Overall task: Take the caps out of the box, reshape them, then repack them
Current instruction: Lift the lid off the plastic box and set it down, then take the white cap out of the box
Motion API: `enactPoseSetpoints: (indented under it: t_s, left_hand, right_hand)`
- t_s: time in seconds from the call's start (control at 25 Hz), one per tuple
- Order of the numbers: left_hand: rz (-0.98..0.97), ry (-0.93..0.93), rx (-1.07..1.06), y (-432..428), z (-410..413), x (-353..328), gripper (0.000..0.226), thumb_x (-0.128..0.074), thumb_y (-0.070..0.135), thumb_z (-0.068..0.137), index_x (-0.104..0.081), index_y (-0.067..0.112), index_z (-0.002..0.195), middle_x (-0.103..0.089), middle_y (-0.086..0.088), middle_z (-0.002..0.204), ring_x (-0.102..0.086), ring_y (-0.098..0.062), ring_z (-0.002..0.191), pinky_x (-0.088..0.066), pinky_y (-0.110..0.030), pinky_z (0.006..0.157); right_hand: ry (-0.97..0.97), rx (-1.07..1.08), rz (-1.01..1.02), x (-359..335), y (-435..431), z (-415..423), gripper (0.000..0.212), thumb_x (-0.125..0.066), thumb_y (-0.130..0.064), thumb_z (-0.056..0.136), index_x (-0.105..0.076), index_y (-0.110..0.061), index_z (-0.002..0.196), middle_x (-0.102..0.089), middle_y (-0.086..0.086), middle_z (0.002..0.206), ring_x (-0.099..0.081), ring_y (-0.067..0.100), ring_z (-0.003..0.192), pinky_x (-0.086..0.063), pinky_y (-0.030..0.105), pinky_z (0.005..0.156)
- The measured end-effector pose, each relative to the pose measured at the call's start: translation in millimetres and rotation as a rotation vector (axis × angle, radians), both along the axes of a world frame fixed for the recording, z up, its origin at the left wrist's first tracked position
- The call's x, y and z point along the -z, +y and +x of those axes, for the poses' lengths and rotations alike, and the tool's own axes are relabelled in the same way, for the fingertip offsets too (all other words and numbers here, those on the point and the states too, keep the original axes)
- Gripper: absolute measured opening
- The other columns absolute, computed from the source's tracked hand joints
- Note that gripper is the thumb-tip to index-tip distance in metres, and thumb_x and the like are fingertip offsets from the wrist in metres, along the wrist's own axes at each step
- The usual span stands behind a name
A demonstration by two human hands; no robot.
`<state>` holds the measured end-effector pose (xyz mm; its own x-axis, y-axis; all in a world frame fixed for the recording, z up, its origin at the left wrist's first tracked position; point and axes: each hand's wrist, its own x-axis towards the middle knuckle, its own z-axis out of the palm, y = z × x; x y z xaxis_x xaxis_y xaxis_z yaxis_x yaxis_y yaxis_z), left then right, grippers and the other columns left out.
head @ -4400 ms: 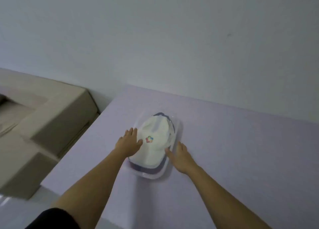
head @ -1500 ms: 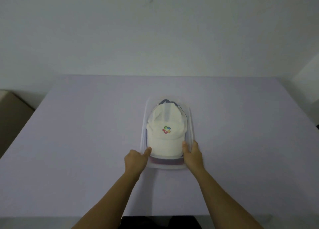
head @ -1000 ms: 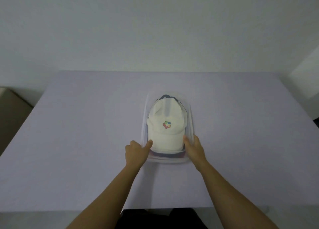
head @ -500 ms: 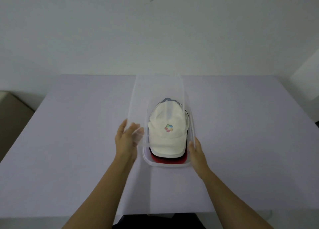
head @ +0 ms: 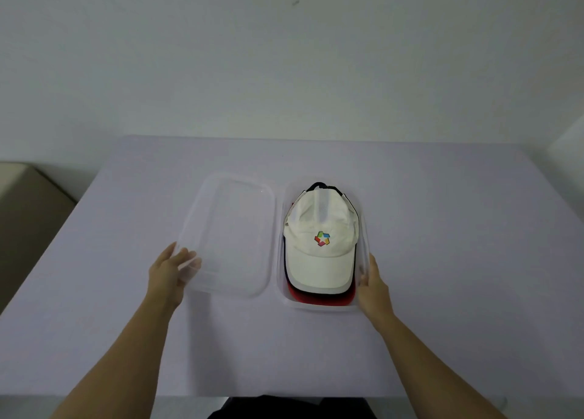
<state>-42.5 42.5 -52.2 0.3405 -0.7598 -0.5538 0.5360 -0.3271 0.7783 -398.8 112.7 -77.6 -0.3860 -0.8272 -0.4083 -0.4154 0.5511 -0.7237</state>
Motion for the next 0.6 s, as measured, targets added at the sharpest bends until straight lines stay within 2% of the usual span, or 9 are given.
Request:
enactPoseSetpoints:
  t_s: [0.12, 0.24, 0.32, 0.4, 0.52, 0.6]
  left_hand:
    - [0.066, -0.017, 0.103, -0.7, -4.3, 10.7, 0.05, -0.054, -0.001, 0.09, -0.041, 0.005, 0.137, -0.062, -0.011, 0.092, -0.062, -0.025, 0.078, -0.057, -0.034, 0.066]
    - [0.104, -0.096, 0.167, -2.7, -1.7, 18.0, 0.049, -0.056, 0.002, 0.09, -0.042, 0.008, 0.137, -0.062, -0.01, 0.094, -0.061, -0.026, 0.075, -0.051, -0.033, 0.069]
    - [0.158, -0.243, 0.249, 0.3, 0.2, 24.3, 0.047, -0.059, 0.007, 0.089, -0.045, 0.008, 0.134, -0.061, -0.011, 0.098, -0.061, -0.025, 0.075, -0.052, -0.035, 0.07]
    - [0.216, -0.457, 0.349, 4.5, -1.1, 30.9, 0.042, -0.06, 0.012, 0.089, -0.052, 0.005, 0.129, -0.061, -0.011, 0.097, -0.059, -0.026, 0.076, -0.052, -0.042, 0.079]
    - [0.256, -0.737, 0.426, 9.2, -5.7, 38.0, 0.039, -0.06, 0.017, 0.087, -0.059, 0.003, 0.123, -0.065, -0.014, 0.105, -0.061, -0.033, 0.091, -0.05, -0.044, 0.088]
    - [0.284, -0.817, 0.423, 8.9, -5.8, 41.4, 0.039, -0.062, 0.015, 0.082, -0.061, -0.007, 0.114, -0.065, -0.025, 0.112, -0.061, -0.041, 0.1, -0.051, -0.047, 0.09]
  right_hand:
    - [0.037, -0.005, -0.002, 2.3, -1.3, -0.2, 0.058, -0.031, -0.009, 0.099, -0.008, -0.025, 0.15, -0.043, 0.012, 0.145, -0.048, 0.034, 0.124, -0.041, 0.037, 0.099]
    - [0.045, -0.009, 0.002, 4.2, -2.6, -0.7, 0.058, -0.031, -0.009, 0.099, -0.008, -0.024, 0.15, -0.045, 0.01, 0.144, -0.05, 0.035, 0.122, -0.04, 0.033, 0.095]
    - [0.041, -0.007, 0.012, 3.7, -2.7, 0.2, 0.059, -0.031, -0.007, 0.098, -0.008, -0.024, 0.15, -0.046, 0.009, 0.143, -0.05, 0.034, 0.122, -0.038, 0.029, 0.089]
    - [0.042, -0.011, 0.019, 2.6, -2.7, 0.9, 0.06, -0.031, -0.006, 0.098, -0.008, -0.024, 0.15, -0.047, 0.01, 0.142, -0.051, 0.034, 0.121, -0.038, 0.028, 0.087]
    - [0.058, -0.021, 0.022, 2.5, -2.6, 1.3, 0.06, -0.031, -0.006, 0.098, -0.007, -0.023, 0.15, -0.047, 0.011, 0.142, -0.05, 0.035, 0.121, -0.041, 0.033, 0.093]
    - [0.069, -0.026, 0.014, 4.5, -3.4, 0.4, 0.06, -0.031, -0.006, 0.098, -0.007, -0.022, 0.15, -0.048, 0.011, 0.142, -0.053, 0.036, 0.118, -0.042, 0.035, 0.093]
